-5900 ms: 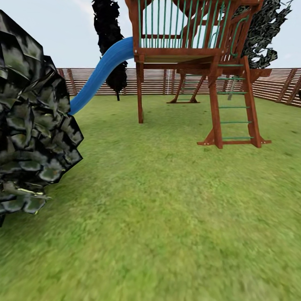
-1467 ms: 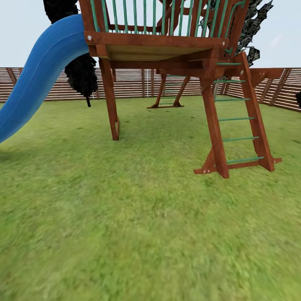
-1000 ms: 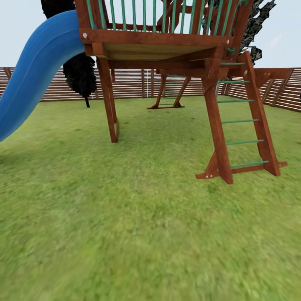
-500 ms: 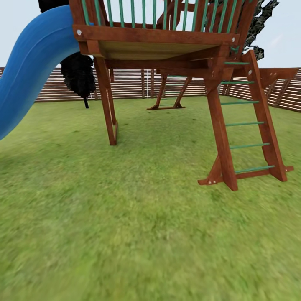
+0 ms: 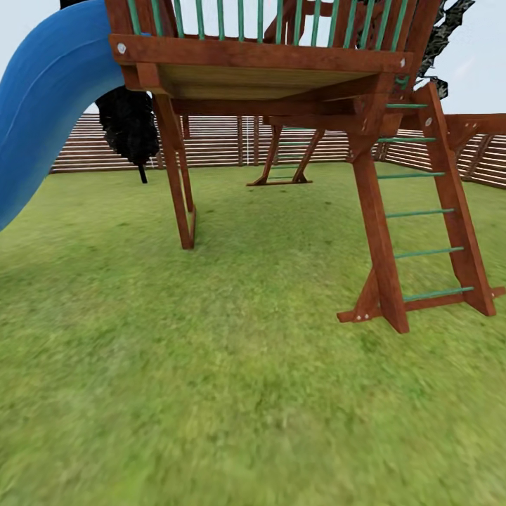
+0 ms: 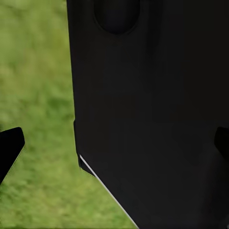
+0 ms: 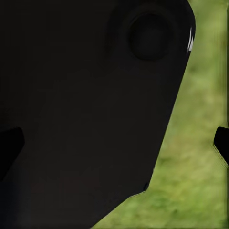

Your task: Take the three Easter eggs out of the wicker basket on the lawn in the garden, then place them on the lawn next to a single tree (choose any tree) so that all three eggs are next to the same tree and none are left in the basket.

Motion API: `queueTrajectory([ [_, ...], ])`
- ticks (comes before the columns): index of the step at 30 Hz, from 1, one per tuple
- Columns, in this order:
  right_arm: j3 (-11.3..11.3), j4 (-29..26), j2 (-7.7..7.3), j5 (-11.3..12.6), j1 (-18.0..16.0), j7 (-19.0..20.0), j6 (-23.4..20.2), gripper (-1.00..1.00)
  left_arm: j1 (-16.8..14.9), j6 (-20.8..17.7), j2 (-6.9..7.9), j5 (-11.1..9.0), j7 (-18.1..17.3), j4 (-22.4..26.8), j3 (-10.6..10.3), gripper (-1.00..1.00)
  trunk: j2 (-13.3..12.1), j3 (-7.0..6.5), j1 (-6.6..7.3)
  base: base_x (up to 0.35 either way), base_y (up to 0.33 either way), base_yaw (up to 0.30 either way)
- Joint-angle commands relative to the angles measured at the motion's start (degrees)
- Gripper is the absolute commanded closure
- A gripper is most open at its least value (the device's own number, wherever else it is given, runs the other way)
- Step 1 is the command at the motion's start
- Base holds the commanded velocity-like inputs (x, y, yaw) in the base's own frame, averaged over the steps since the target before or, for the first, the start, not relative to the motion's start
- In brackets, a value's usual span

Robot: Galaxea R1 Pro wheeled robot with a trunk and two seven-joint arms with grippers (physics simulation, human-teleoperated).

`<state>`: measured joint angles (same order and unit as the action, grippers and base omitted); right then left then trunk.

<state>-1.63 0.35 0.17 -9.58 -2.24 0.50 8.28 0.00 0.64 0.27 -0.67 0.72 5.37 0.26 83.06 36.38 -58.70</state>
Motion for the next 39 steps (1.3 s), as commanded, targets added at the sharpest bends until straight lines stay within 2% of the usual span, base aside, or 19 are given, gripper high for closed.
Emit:
queueTrajectory([
  [1, -0.1, 0.1, 0.03, -0.3, 0.0, 0.0, 0.2, -1.00, 0.0, 0.1, 0.01, -0.1, 0.1, 0.0, 0.0, -1.00, 0.0, 0.04, -0.03, 0.322, 0.000, 0.000],
  [4, -0.1, 0.0, 0.07, -0.3, 0.0, -0.1, 0.3, -1.00, 0.0, 0.1, 0.02, -0.1, 0.1, 0.1, 0.0, -1.00, 0.0, 0.04, -0.03, 0.322, 0.000, 0.000],
  [7, -0.1, 0.1, -0.03, -0.2, 0.0, -0.3, 2.7, -1.00, 0.0, 0.1, 0.01, 0.0, 0.1, 0.0, 0.0, -1.00, 0.0, 0.04, -0.03, 0.322, 0.000, 0.000],
  [11, -0.1, 0.1, -0.17, -0.2, 0.0, -0.4, 3.8, -1.00, 0.0, 0.1, 0.00, -0.1, 0.1, 0.1, 0.0, -1.00, 0.0, 0.04, -0.03, 0.322, 0.000, 0.000],
  [39, -0.1, 0.2, -0.03, -0.1, 0.0, -0.4, 3.9, -1.00, 0.0, 0.1, 0.07, -0.1, 0.1, 0.1, 0.0, -1.00, 0.0, 0.04, -0.03, 0.320, 0.000, 0.000],
])
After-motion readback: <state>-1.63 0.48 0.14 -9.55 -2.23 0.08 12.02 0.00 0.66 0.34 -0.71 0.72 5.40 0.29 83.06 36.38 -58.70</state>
